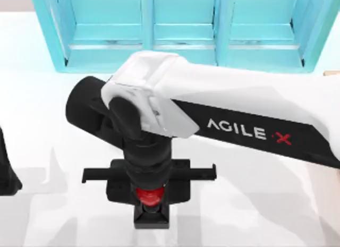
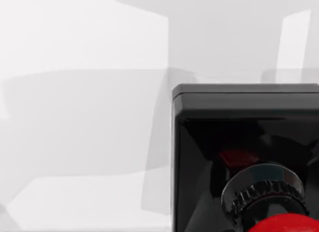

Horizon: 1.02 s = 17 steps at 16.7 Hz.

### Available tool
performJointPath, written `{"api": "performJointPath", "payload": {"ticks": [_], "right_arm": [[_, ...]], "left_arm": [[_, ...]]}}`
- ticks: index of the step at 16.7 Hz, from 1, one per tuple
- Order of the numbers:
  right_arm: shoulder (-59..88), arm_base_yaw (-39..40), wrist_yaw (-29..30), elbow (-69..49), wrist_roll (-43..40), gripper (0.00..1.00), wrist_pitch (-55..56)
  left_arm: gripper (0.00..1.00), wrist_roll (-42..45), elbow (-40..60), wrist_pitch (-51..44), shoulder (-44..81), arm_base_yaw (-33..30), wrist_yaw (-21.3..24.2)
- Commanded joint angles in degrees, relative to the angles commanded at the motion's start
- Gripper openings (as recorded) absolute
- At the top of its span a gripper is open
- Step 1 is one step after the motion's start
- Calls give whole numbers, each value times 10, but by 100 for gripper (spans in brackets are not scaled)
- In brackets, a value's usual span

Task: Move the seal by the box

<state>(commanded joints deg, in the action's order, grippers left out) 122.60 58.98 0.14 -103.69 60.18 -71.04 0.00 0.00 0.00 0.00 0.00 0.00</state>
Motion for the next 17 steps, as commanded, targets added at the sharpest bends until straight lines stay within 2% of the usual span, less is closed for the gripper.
{"api": "performJointPath", "payload": {"ticks": [3, 6, 14, 17], "right_arm": [[-2, -8, 0, 3, -7, 0, -1], [-28, -63, 0, 12, -62, 0, -18], [-149, -364, 0, 54, -368, 0, -103], [-186, -434, -1, 64, -438, 0, -124]], "left_arm": [[100, 0, 0, 0, 0, 0, 0], [100, 0, 0, 0, 0, 0, 0], [100, 0, 0, 0, 0, 0, 0], [100, 0, 0, 0, 0, 0, 0]]}}
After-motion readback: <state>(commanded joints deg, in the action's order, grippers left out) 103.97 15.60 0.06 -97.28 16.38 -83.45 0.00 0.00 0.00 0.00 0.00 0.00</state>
